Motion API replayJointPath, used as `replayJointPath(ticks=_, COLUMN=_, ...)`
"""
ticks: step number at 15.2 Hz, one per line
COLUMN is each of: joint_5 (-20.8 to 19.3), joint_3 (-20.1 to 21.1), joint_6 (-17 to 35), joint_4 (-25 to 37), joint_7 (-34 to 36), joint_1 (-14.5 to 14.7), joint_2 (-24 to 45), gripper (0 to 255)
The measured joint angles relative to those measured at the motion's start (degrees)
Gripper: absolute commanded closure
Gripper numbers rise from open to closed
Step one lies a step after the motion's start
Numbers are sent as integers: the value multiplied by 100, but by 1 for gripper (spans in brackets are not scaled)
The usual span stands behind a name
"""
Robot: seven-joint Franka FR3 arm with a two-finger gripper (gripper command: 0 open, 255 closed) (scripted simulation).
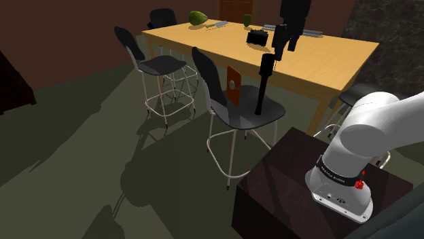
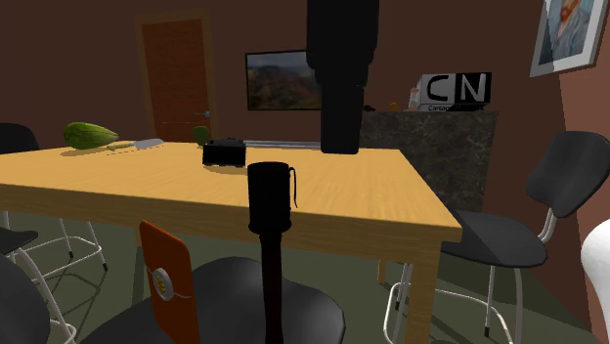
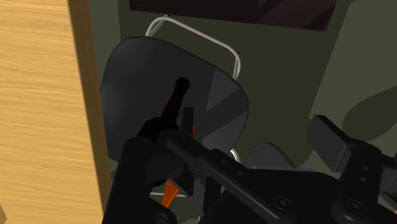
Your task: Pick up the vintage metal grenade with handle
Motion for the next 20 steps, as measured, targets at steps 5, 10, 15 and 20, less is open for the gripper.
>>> replayJointPath(ticks=5, joint_5=-29, joint_3=-357, joint_6=165, joint_4=344, joint_7=-190, joint_1=-141, joint_2=623, gripper=0)
replayJointPath(ticks=10, joint_5=48, joint_3=-887, joint_6=403, joint_4=906, joint_7=-490, joint_1=-311, joint_2=1640, gripper=0)
replayJointPath(ticks=15, joint_5=128, joint_3=-1129, joint_6=603, joint_4=1084, joint_7=-642, joint_1=-378, joint_2=2137, gripper=0)
replayJointPath(ticks=20, joint_5=115, joint_3=-1162, joint_6=968, joint_4=716, joint_7=-675, joint_1=-394, joint_2=2140, gripper=0)
